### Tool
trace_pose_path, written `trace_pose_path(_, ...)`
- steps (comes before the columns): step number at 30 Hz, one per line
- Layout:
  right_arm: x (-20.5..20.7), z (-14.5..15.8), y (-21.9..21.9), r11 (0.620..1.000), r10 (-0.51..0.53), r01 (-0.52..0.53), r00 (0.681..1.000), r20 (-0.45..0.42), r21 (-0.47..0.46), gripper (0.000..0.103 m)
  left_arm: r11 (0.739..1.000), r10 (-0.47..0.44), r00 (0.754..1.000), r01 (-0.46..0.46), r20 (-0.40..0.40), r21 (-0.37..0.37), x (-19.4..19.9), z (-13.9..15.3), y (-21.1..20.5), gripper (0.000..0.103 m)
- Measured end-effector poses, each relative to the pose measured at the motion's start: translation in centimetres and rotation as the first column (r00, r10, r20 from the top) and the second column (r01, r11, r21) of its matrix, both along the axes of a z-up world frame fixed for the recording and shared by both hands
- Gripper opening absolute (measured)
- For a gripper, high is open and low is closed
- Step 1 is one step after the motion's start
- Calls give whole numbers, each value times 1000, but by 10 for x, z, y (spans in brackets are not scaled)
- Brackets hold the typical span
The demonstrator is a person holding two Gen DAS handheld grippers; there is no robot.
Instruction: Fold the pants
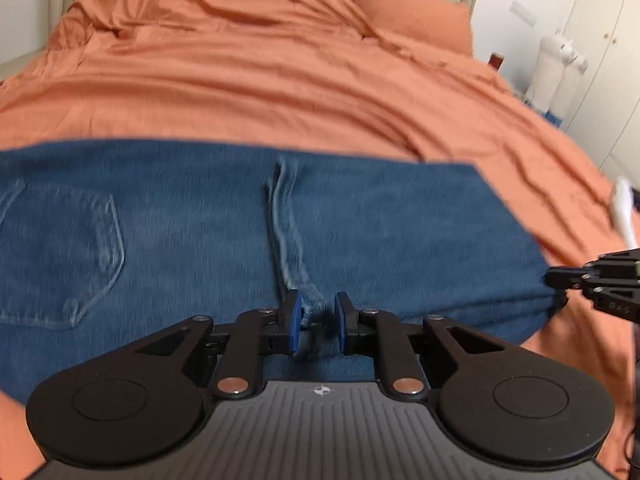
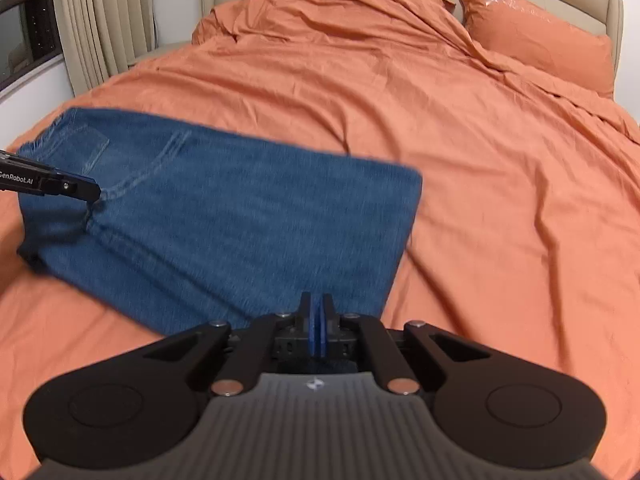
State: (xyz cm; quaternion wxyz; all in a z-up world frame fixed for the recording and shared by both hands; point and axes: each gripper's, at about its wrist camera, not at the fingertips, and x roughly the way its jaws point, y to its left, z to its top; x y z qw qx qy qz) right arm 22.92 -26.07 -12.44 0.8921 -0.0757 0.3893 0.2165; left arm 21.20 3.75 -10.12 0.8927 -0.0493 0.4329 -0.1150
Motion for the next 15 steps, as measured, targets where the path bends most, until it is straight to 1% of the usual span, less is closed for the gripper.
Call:
trace_pose_path(2, -4, -10, -1, 1000, -5, 5, 1000, -2, -9, 0, 1000, 13, 999, -13, -44, 3, 3, -12, -1, 19)
trace_pose_path(4, -3, -20, -2, 1000, -9, 9, 1000, -26, 1, 0, 1000, 24, 998, -24, -62, 10, 2, -22, 0, 20)
trace_pose_path(8, 2, -38, 7, 998, 31, -33, 999, -37, -55, 0, 998, 62, 993, -64, -96, -20, 3, -33, 5, 21)
trace_pose_path(12, 7, -39, 10, 996, 41, -44, 998, -38, -84, 0, 996, 75, 992, -78, -98, -31, 3, -28, 8, 25)
trace_pose_path(14, 9, -36, 13, 992, 52, -56, 998, -43, -113, 0, 996, 76, 993, -80, -93, -41, -2, -19, 11, 26)
trace_pose_path(15, 10, -32, 16, 989, 58, -64, 997, -46, -134, 0, 996, 77, 994, -80, -78, -35, -7, -12, 12, 26)
